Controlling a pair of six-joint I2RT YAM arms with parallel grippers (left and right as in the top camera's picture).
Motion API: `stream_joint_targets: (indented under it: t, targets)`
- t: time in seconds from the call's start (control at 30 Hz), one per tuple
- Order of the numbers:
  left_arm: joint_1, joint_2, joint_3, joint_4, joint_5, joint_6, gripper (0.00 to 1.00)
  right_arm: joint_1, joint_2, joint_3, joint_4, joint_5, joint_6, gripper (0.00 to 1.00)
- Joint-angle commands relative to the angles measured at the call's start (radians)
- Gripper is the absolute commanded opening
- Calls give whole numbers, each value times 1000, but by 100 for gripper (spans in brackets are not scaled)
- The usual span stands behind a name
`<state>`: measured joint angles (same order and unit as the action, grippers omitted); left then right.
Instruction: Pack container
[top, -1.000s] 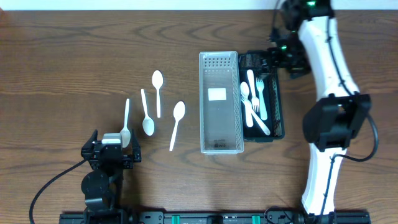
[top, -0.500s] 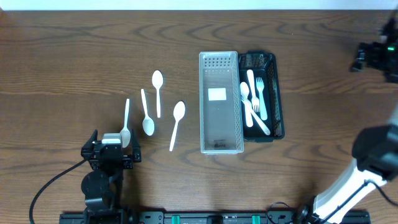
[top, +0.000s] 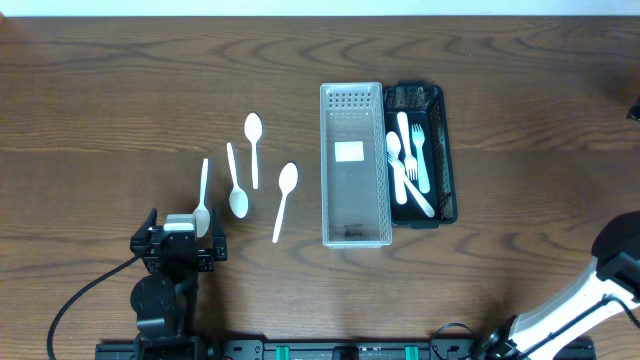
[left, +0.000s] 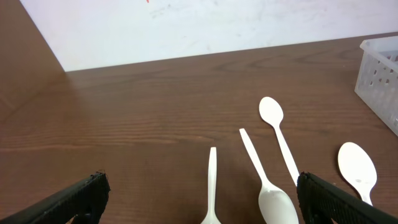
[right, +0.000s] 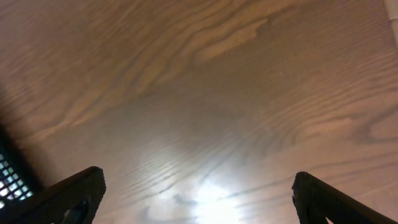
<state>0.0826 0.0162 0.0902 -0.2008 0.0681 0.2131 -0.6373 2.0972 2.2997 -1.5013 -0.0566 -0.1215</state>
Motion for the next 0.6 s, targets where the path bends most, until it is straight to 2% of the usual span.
stream_joint_targets:
  t: [0.0, 0.57]
  targets:
    - [4, 2, -26, -6, 3, -5, 98, -18, 49, -6, 20, -10, -14, 99]
    - [4, 2, -26, -6, 2, -4, 98, -26, 200, -6, 55, 0, -14, 99]
